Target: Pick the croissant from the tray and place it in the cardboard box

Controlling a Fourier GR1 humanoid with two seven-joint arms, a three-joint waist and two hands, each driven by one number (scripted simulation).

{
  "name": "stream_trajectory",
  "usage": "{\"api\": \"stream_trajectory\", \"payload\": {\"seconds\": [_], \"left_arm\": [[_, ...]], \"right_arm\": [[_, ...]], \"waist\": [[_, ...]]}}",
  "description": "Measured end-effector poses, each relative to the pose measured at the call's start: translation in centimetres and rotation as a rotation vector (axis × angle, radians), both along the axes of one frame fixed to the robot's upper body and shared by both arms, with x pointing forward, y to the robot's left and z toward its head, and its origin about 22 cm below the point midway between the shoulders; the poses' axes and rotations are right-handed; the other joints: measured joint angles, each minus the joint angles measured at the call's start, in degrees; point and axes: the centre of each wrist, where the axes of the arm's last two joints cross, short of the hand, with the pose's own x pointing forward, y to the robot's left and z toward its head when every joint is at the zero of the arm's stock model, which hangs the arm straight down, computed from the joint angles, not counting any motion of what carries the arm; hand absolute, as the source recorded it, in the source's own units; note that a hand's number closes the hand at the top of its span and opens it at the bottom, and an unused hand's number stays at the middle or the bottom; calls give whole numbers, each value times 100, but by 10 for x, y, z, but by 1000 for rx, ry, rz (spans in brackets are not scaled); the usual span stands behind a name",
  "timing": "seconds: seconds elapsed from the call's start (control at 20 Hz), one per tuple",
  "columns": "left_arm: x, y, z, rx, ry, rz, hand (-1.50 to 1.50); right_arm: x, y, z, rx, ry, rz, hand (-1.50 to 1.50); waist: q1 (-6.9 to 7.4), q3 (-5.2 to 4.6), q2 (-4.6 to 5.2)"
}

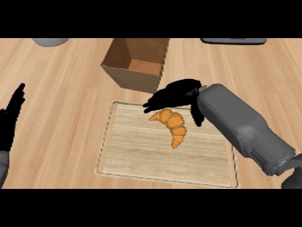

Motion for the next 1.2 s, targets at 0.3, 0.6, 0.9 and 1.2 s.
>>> {"api": "stream_trajectory", "payload": {"seconds": [0.3,0.6,0.9,1.2], "left_arm": [[-5,3,1,1,-4,5,0],[-9,4,1,4,-5,11,0],[-11,3,1,2,1,23,0],[-10,5,1,2,5,27,0]], "right_arm": [[2,4,-10,-15,4,8,-150],[1,9,-11,6,22,42,-150],[-5,11,-12,33,28,84,-150],[-14,18,-14,-14,3,116,-150]], "waist": [[-20,1,-10],[-53,0,-21],[-103,-1,-43],[-144,-2,-52]]}}
